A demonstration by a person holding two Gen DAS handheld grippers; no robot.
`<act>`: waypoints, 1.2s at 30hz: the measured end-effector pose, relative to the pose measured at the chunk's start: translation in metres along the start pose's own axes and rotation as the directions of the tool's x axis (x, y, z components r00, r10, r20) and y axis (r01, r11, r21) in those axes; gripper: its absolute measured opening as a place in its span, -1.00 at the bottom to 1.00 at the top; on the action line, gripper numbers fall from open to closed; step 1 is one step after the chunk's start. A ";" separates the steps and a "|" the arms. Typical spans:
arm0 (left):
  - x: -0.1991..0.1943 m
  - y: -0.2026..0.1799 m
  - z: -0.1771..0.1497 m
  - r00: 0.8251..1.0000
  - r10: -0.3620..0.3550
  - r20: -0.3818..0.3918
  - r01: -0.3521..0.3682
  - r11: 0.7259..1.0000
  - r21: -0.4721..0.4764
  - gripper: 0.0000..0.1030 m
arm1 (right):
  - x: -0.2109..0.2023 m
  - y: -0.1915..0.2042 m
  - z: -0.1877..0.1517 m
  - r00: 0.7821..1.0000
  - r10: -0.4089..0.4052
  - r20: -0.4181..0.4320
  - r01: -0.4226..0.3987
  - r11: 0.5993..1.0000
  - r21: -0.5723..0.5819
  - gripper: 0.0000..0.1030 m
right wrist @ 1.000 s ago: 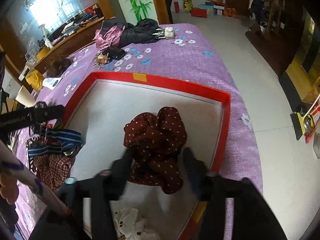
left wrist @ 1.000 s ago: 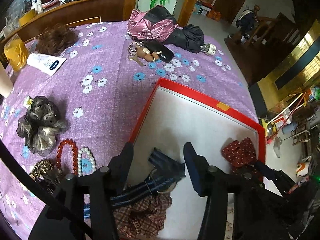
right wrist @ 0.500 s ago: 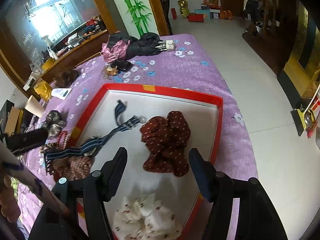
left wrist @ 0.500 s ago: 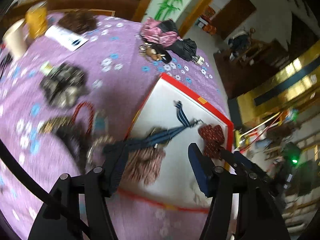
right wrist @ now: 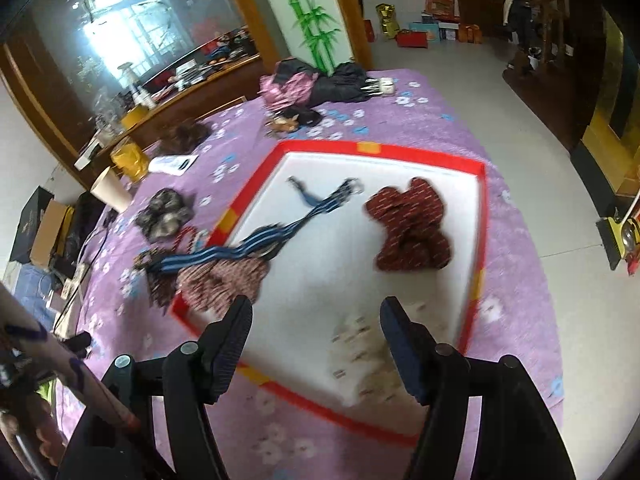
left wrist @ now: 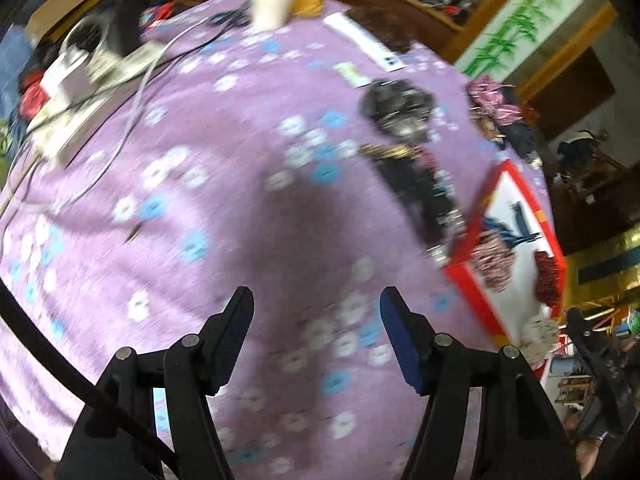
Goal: Organize jewelry
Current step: 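Grasp the black claw clip with the left gripper while the right grasps the leopard-print scrunchie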
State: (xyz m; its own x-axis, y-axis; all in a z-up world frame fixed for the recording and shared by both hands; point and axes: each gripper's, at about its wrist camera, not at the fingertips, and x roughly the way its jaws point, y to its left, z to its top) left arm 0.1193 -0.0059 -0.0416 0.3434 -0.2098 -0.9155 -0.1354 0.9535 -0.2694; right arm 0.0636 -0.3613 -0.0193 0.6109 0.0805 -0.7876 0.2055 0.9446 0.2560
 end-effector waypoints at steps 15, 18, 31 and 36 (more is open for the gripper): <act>0.001 0.034 -0.010 0.998 0.062 0.017 -0.063 0.993 0.101 0.25 | 0.029 0.127 -0.016 0.995 0.068 -0.069 -0.081 0.974 -0.212 0.37; 0.000 0.042 -0.007 0.999 0.051 0.016 -0.052 0.994 0.100 0.25 | 0.044 0.157 -0.010 0.994 0.080 -0.078 -0.097 0.959 -0.265 0.37; -0.005 0.115 0.018 0.997 0.065 0.031 -0.064 0.998 -0.026 0.25 | 0.143 0.242 0.003 0.988 -0.046 -0.145 -0.024 0.893 -0.449 0.37; -0.007 0.134 0.025 0.995 0.084 0.046 -0.081 0.995 -0.062 0.25 | 0.145 0.257 -0.012 0.961 0.081 -0.265 -0.189 0.891 -0.414 0.38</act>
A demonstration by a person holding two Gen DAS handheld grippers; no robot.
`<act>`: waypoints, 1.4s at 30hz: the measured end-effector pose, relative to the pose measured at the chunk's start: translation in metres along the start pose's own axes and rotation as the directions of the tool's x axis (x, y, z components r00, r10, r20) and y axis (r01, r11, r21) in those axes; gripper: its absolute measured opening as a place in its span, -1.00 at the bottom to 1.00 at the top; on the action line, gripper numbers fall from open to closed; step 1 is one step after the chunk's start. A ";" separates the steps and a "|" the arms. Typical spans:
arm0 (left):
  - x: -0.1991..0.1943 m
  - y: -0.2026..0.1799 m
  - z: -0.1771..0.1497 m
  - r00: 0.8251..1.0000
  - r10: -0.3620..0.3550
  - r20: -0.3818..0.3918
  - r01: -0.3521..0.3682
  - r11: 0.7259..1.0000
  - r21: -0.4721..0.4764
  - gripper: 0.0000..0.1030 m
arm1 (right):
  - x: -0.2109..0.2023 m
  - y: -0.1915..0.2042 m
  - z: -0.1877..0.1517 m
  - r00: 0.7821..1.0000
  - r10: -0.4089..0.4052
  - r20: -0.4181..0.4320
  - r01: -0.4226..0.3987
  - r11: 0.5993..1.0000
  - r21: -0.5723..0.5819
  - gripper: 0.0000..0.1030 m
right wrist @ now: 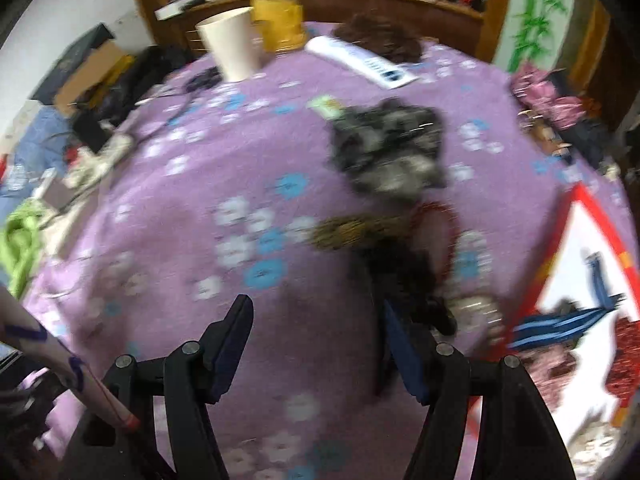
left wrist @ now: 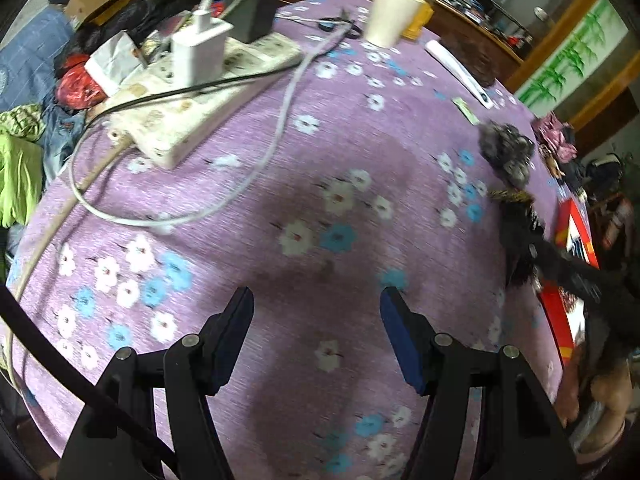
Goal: Organize jewelry
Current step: 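Grasp the black claw clip with the left gripper while the right grasps the leopard-print scrunchie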
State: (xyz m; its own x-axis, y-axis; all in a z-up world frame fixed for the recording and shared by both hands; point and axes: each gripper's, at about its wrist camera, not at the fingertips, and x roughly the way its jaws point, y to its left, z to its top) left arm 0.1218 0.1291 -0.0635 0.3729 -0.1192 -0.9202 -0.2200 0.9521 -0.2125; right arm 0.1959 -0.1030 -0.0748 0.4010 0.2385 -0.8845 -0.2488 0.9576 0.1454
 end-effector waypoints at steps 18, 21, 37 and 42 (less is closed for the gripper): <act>0.019 -0.067 0.013 0.987 -0.131 -0.090 0.141 0.983 0.118 0.25 | -0.061 -0.044 -0.071 0.983 0.183 0.024 -0.184 0.971 0.150 0.38; 0.025 -0.095 0.016 0.982 -0.157 -0.102 0.173 0.970 0.172 0.25 | -0.072 -0.070 -0.073 0.986 0.150 0.066 -0.161 0.962 0.219 0.38; 0.074 -0.152 0.031 0.968 -0.163 -0.189 0.205 0.952 0.227 -0.71 | -0.086 -0.104 -0.043 0.987 0.059 0.146 -0.098 0.958 0.271 0.38; 0.069 -0.115 0.035 0.961 -0.209 -0.182 0.238 0.959 0.152 -0.76 | -0.074 -0.090 -0.029 0.988 0.078 0.134 -0.107 0.967 0.232 0.38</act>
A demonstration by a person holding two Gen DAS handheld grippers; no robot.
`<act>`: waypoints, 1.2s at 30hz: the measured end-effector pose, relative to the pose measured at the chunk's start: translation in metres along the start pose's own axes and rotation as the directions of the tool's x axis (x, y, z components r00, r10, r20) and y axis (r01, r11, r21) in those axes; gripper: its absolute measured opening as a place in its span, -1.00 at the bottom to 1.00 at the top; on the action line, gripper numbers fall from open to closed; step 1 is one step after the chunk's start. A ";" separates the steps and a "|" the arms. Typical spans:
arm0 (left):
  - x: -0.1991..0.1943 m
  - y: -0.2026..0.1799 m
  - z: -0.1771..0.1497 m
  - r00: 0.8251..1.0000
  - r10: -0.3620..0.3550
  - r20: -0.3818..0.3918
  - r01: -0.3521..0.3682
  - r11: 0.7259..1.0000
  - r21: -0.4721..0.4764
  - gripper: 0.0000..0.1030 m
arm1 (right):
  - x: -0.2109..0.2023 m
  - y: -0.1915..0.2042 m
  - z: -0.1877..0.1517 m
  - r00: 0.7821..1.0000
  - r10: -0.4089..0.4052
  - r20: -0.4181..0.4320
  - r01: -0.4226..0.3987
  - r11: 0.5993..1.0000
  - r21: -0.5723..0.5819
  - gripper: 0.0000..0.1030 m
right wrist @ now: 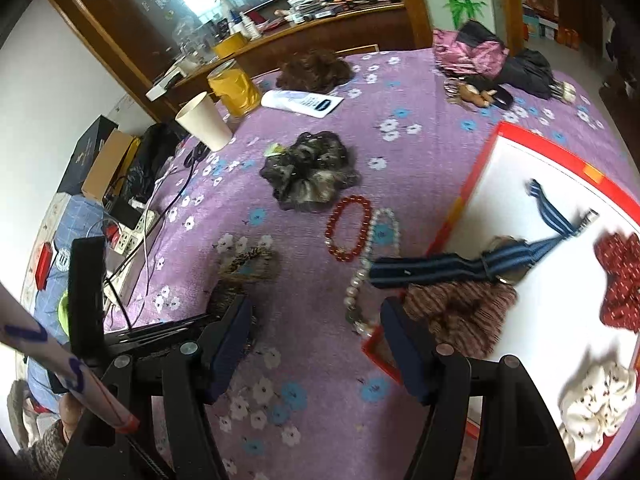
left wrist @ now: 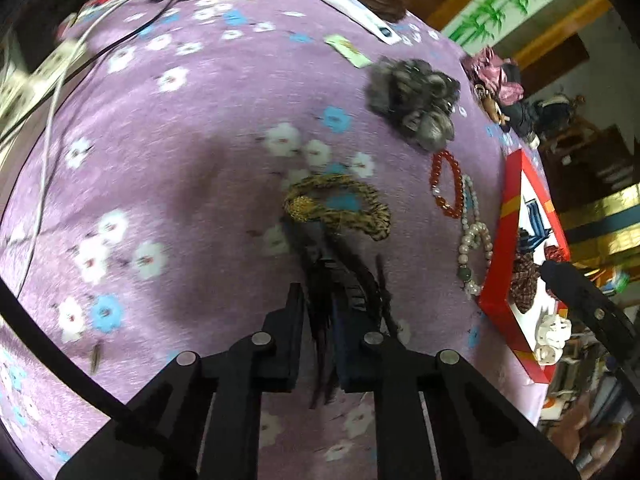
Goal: Organize jewelry
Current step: 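Grasp the black claw clip with the left gripper while the right grasps the leopard-print scrunchie, then lower the leopard scrunchie and black claw clip into the box and open both grippers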
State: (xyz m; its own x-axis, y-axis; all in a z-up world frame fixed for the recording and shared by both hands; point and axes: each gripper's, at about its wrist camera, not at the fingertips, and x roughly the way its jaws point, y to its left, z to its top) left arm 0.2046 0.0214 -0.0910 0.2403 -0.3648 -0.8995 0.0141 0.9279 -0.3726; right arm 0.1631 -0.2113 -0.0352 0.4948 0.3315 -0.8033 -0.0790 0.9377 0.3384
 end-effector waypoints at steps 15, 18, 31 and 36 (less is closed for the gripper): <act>-0.010 0.039 -0.016 0.992 -0.127 0.007 0.127 0.989 -0.081 -0.71 | 0.104 0.078 0.006 0.965 0.140 -0.223 -0.152 0.987 -0.042 0.37; -0.010 0.040 -0.017 0.991 -0.135 0.011 0.136 0.987 -0.083 -0.71 | 0.118 0.075 0.005 0.955 0.169 -0.244 -0.170 0.985 0.019 0.28; -0.013 0.041 -0.024 0.987 -0.158 -0.002 0.157 0.982 -0.107 -0.95 | 0.122 0.105 0.012 0.956 0.155 -0.248 -0.173 0.984 -0.049 -0.67; -0.025 0.046 -0.024 0.981 -0.194 0.006 0.194 0.973 -0.125 -0.95 | 0.092 0.105 0.023 0.970 0.179 -0.166 -0.188 0.981 -0.039 -0.70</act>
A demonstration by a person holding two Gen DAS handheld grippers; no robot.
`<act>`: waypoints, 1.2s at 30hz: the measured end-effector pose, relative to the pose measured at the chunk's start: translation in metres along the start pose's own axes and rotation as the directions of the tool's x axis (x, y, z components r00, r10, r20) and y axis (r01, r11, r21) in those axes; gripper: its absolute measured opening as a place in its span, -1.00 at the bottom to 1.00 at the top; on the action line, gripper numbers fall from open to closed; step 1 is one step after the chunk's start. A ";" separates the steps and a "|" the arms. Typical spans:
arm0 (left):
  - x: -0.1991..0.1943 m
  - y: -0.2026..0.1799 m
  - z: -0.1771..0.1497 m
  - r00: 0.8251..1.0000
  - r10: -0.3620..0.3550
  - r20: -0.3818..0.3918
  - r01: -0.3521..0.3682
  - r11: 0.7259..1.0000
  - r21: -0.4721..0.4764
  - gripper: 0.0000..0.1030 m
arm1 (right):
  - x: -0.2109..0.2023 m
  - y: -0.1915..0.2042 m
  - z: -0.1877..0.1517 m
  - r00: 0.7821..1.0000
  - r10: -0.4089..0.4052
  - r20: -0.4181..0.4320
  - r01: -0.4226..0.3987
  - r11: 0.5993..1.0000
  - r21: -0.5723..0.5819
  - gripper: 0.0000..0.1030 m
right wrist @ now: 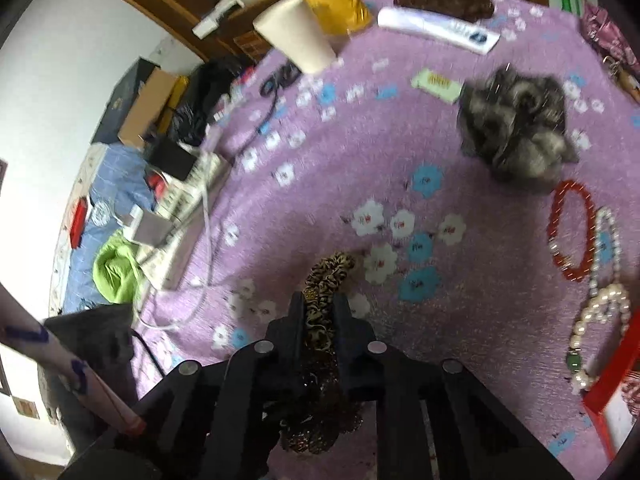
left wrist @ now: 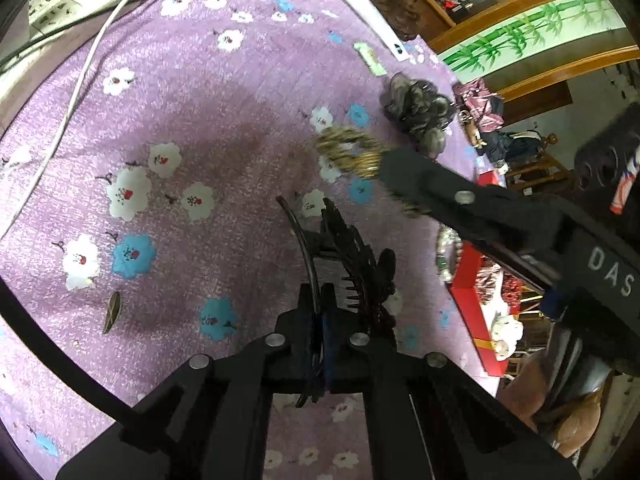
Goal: Organize jewelry
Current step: 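Lower the leopard scrunchie and black claw clip into the box and open both grippers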
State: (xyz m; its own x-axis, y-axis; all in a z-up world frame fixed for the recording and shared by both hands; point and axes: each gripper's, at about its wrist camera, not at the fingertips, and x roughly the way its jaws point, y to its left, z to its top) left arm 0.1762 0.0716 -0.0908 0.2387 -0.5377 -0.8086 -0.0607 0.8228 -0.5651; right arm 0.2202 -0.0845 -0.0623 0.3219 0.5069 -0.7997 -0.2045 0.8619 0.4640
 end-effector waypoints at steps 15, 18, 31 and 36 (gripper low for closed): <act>-0.044 -0.075 -0.017 0.992 -0.122 0.035 0.117 0.986 0.118 -0.95 | -0.130 -0.048 -0.029 0.978 -0.060 0.200 0.043 0.995 0.089 -0.71; -0.042 -0.101 -0.024 0.988 -0.152 0.019 0.147 0.978 0.148 -0.95 | -0.161 -0.075 -0.041 0.968 -0.116 0.224 0.092 0.989 0.117 -0.71; 0.037 -0.226 -0.059 0.959 -0.242 -0.146 0.272 0.930 0.248 -0.95 | -0.231 -0.190 -0.081 0.935 -0.296 0.195 0.243 0.936 0.253 -0.71; 0.094 -0.249 -0.060 0.954 -0.210 -0.213 0.258 0.937 0.235 -0.95 | -0.220 -0.224 -0.086 0.937 -0.313 0.156 0.262 0.923 0.280 -0.72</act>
State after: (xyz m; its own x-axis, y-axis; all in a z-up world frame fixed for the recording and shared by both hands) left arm 0.1552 -0.1948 -0.0363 0.0337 -0.7249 -0.6881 0.2323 0.6753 -0.7000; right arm 0.1154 -0.3904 -0.0229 0.5098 0.2071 -0.8350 0.1548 0.9327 0.3258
